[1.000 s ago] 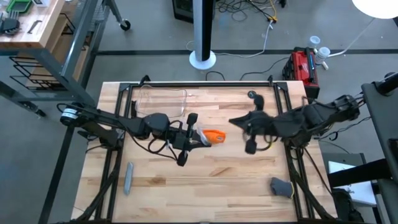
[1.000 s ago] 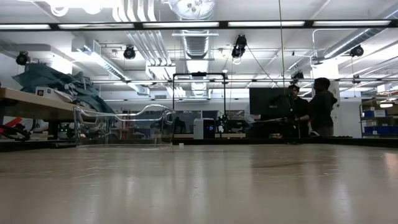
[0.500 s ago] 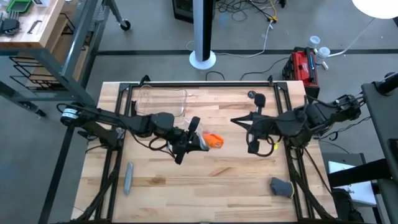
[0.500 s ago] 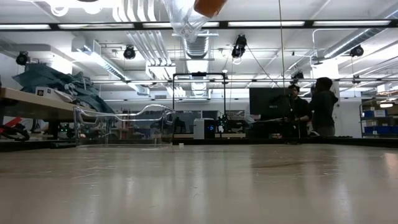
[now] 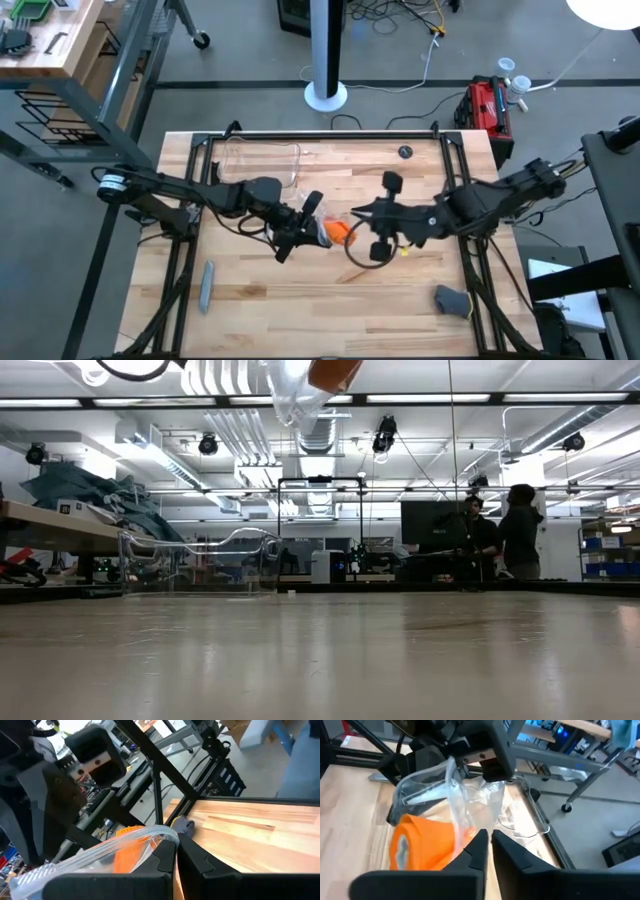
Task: Roll bandage
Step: Put the rolled orange bandage into the transparent zip bag
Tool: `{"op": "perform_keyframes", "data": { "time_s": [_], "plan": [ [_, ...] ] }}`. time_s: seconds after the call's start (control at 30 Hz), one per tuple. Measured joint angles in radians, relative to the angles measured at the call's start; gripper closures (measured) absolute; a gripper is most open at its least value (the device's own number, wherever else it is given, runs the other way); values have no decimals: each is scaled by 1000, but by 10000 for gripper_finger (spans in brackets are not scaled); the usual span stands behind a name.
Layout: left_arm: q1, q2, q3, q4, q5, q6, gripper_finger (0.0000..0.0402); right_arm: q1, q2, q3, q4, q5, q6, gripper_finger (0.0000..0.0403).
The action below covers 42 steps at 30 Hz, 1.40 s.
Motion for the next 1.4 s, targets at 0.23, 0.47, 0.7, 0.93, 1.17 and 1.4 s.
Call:
{"op": "perform_keyframes", "data": {
  "time_s": [0.23,0.47,0.7,0.93,1.17,1.4],
  "plan": [
    [13,0,-52,42,0,17,402,0,35,0,-4,-7,52,317],
    [30,0,-109,158,0,8,401,1,64,-3,-19,-8,95,263],
    [29,0,-117,189,1,8,402,-20,106,-3,-7,-1,107,256],
    [29,0,-117,172,95,20,401,-45,106,-3,6,-19,109,283],
    [29,0,-117,193,78,19,401,-61,112,-3,50,-140,110,315],
    [29,0,-117,268,70,-69,401,-98,122,-3,41,-140,129,395]
  ]
}}
